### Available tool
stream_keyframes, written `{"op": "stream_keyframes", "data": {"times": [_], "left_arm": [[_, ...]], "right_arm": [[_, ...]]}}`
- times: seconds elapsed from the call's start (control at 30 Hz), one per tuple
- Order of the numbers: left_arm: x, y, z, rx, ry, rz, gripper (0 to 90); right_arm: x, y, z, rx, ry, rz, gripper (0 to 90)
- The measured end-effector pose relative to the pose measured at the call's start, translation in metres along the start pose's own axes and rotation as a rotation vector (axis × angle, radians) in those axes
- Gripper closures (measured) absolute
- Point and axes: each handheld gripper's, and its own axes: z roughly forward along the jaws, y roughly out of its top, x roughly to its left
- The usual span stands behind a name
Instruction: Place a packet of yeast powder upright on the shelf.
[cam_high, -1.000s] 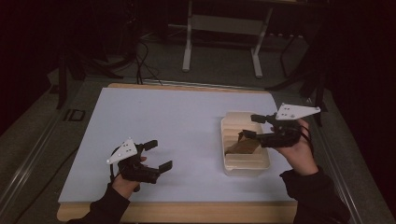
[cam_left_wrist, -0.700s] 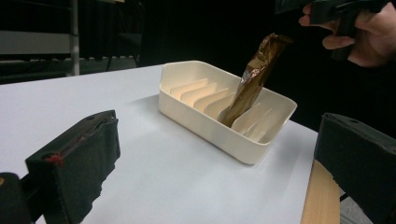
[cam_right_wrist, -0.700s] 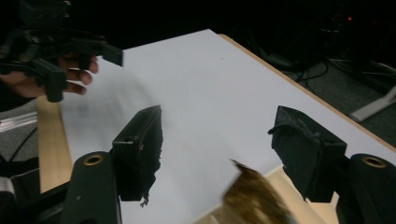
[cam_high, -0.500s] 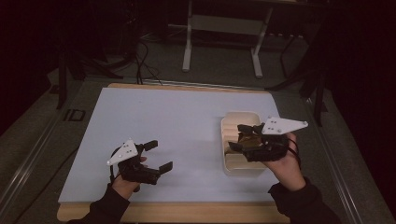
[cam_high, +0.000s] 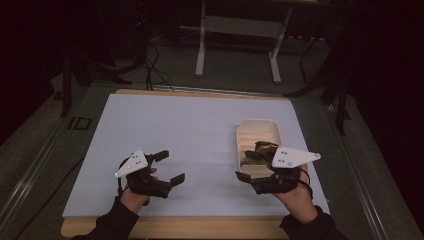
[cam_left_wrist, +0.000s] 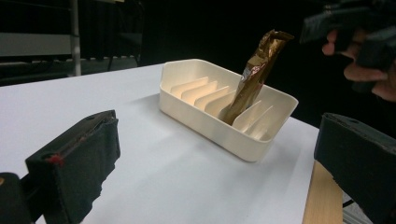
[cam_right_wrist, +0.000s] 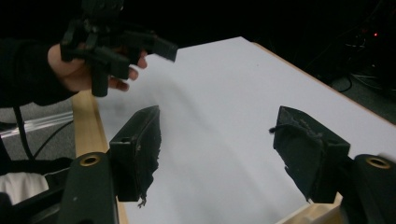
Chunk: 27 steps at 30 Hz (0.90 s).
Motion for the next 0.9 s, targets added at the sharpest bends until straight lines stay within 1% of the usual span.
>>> {"op": "stream_keyframes", "data": {"times": [0.03,0.13,0.17,0.23,0.27,0.4,0.43,0.5,0.53,0.6,0.63,0.73,0.8,0.83,0.87,0.9], "left_arm": [[0.000,0.000,0.000,0.000,-0.001,-0.001,0.8],[-0.001,0.000,0.000,0.002,-0.003,0.003,0.8],[0.000,0.000,0.000,0.001,-0.001,0.003,0.8],[0.000,0.001,-0.001,0.001,-0.002,-0.001,0.8],[0.000,0.001,-0.001,0.001,0.000,0.001,0.8],[0.000,0.001,-0.001,0.000,-0.001,0.004,0.8],[0.000,0.001,-0.001,0.000,-0.002,0.003,0.8],[-0.001,0.000,0.000,0.002,-0.004,0.003,0.8],[-0.001,0.000,0.000,0.003,-0.003,0.004,0.8],[-0.001,0.000,0.000,0.006,-0.005,0.004,0.8],[-0.001,0.000,0.000,0.007,-0.005,0.006,0.8],[-0.001,0.000,0.000,0.004,-0.005,0.006,0.8],[-0.001,0.000,-0.001,0.004,-0.006,0.005,0.8],[-0.001,0.000,-0.001,0.004,-0.006,0.004,0.8],[-0.001,0.000,-0.001,0.005,-0.006,0.005,0.8],[-0.001,0.000,-0.001,0.005,-0.006,0.006,0.8]], "right_arm": [[0.003,-0.003,0.001,0.003,0.003,-0.001,29.8],[0.009,-0.009,0.004,0.018,0.019,0.005,24.0],[0.011,-0.012,0.005,0.023,0.022,0.011,20.6],[0.014,-0.016,0.005,0.034,0.021,0.024,18.5],[0.015,-0.018,0.006,0.040,0.018,0.032,15.9],[0.019,-0.032,0.007,0.052,0.018,0.066,13.6],[0.019,-0.035,0.008,0.056,0.038,0.077,12.8],[0.021,-0.041,0.008,0.060,0.027,0.079,11.7],[0.021,-0.044,0.009,0.065,0.045,0.091,11.0],[0.021,-0.048,0.008,0.058,0.039,0.103,10.8],[0.021,-0.051,0.008,0.060,0.052,0.119,10.8],[0.021,-0.057,0.006,0.058,0.045,0.129,10.8],[0.021,-0.060,0.005,0.049,0.026,0.135,11.1],[0.020,-0.061,0.004,0.055,0.021,0.139,11.5],[0.019,-0.062,0.004,0.058,0.017,0.136,11.6],[0.019,-0.064,0.003,0.054,-0.001,0.130,11.9]]}}
